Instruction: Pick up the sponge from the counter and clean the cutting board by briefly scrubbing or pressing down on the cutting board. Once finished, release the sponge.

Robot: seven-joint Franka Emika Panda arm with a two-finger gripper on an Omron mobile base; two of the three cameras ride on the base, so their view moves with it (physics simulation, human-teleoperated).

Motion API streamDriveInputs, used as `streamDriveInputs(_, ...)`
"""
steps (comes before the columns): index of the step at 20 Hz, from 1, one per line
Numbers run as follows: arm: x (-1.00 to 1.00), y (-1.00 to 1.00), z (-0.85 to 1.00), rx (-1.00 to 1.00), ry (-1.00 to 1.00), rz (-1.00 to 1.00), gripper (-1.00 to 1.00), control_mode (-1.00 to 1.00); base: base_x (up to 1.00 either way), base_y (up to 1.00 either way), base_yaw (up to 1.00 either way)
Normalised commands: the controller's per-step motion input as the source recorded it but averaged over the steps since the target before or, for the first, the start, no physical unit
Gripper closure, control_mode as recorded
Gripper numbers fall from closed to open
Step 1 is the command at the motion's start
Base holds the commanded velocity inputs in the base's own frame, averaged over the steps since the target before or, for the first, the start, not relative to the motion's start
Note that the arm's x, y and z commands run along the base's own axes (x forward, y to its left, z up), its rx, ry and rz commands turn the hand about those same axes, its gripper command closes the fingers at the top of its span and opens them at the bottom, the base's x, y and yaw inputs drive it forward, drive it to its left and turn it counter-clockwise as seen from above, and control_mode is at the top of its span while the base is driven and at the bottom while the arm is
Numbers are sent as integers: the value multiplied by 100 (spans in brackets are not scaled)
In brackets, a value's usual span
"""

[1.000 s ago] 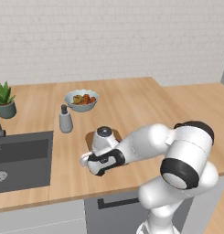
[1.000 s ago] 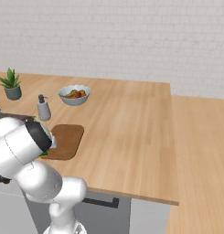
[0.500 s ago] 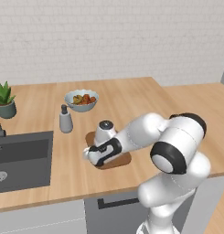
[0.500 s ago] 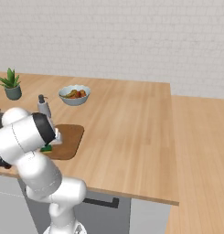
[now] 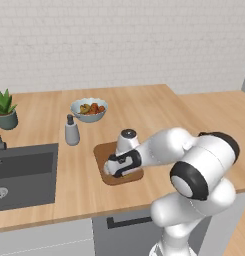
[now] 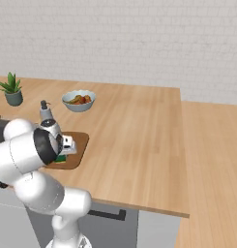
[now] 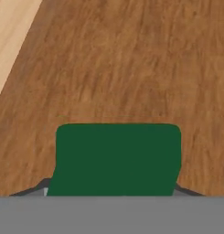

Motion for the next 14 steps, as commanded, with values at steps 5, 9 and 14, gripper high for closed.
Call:
streamDriveInputs(5, -14, -85, -20, 0, 0, 5, 100, -100, 0, 0, 0)
streamDriveInputs(9, -5, -82, -24, 0, 0, 6, 100, -100, 0, 0, 0)
streamDriveInputs(14, 0, -73, -11, 0, 0, 8, 100, -100, 0, 0, 0)
